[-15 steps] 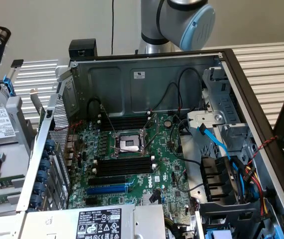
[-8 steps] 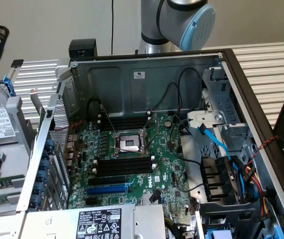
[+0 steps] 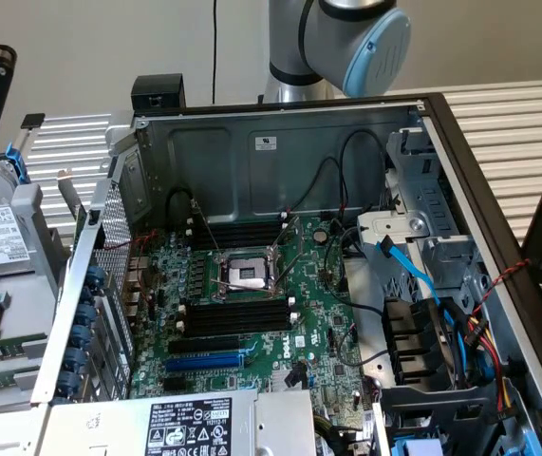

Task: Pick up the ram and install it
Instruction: 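Reach for the ram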

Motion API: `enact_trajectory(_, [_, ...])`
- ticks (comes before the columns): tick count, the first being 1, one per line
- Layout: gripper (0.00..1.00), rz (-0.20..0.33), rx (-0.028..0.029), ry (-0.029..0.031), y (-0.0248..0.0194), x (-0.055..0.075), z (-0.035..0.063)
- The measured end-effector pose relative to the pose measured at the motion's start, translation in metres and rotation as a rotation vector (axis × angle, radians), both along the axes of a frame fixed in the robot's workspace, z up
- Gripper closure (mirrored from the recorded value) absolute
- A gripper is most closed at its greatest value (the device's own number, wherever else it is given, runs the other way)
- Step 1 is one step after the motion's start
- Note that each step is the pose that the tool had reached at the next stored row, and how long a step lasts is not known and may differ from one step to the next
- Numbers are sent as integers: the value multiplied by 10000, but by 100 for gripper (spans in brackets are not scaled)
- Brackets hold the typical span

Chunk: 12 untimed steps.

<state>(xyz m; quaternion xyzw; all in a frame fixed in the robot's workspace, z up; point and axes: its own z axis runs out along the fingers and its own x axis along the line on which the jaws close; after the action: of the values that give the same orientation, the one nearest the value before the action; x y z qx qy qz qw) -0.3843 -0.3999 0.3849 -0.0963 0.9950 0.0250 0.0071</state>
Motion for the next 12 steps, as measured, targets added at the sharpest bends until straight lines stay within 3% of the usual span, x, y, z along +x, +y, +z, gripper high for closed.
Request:
enact_trajectory(4, [88, 432, 3, 0, 0, -49, -10])
enact_trajectory(12, [88, 1804, 0, 0, 0, -64, -14])
